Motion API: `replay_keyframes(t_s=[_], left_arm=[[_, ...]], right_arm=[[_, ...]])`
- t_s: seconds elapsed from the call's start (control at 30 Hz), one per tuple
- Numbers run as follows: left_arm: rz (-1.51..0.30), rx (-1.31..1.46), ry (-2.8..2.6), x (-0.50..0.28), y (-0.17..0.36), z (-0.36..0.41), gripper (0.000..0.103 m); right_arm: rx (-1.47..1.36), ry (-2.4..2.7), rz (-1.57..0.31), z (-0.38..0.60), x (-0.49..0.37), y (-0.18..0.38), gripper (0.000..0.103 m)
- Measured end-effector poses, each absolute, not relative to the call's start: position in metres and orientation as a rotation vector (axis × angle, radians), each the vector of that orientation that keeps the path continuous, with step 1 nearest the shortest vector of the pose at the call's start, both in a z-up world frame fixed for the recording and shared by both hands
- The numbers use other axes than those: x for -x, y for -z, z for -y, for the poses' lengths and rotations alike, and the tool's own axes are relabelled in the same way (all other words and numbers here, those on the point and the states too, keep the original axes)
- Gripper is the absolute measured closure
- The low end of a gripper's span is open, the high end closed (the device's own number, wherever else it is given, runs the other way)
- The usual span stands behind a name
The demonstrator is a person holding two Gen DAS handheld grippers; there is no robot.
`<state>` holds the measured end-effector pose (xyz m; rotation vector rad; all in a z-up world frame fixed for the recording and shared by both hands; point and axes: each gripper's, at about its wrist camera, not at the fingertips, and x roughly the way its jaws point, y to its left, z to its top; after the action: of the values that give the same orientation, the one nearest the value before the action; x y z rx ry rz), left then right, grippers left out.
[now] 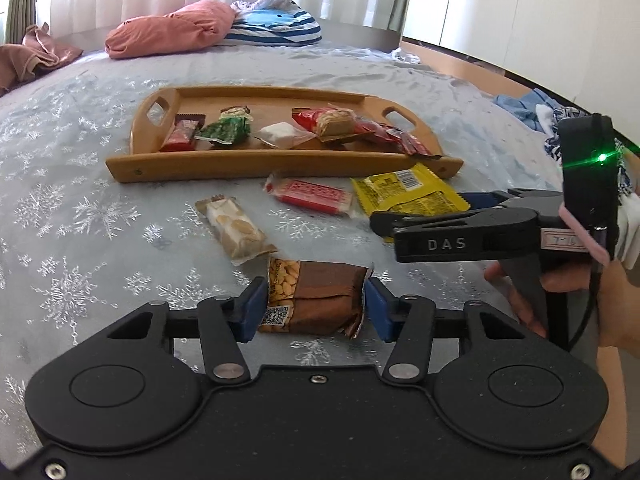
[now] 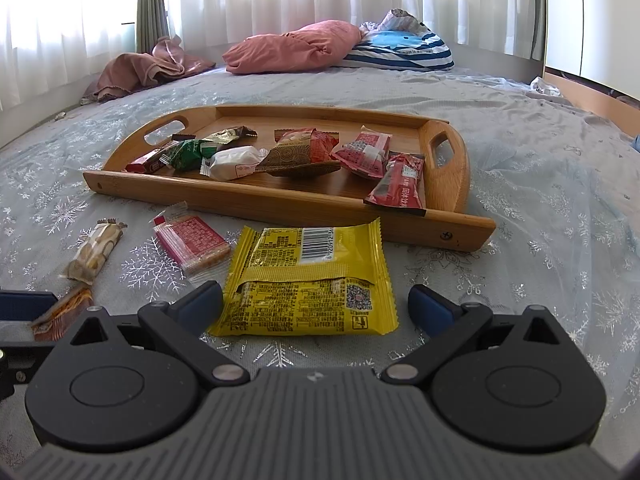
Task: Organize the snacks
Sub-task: 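Close the left gripper on the brown chocolate bar while the right approaches the yellow bag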
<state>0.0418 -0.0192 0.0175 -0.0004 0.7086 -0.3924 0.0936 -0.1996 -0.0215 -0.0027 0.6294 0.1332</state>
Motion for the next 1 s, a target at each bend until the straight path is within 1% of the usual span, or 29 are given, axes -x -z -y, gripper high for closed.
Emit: replay_keyframes(t_s=[0.2, 0.43, 0.63, 0.87, 1.0], left_arm=[[-0.700, 0.000, 0.380, -0.038, -0.018, 0.021, 0.055], [-0.665, -0.042, 0.370, -0.033, -0.026, 0.021, 0.055], [-0.651, -0.020, 0.346, -0.035, -0.034, 0.014, 0.055], [-0.632, -0.008, 0.310, -0.039, -0.042, 0.003, 0.055], [-0.629, 0.001, 0.294, -0.042, -0.043, -0.001, 0.055]], right_arm=[[0.003, -0.133, -0.630, 0.199, -0.094, 0.022, 0.000], [-0.025, -0.122, -0.608, 0.204, -0.090, 0.019, 0.000], [-0.066, -0.104, -0.581, 0.211, -0.087, 0.015, 0.000], [-0.065, -0.112, -0.571, 0.211, -0.085, 0.016, 0.006], [-0.019, -0.117, -0.552, 0.204, -0.081, 0.016, 0.006]])
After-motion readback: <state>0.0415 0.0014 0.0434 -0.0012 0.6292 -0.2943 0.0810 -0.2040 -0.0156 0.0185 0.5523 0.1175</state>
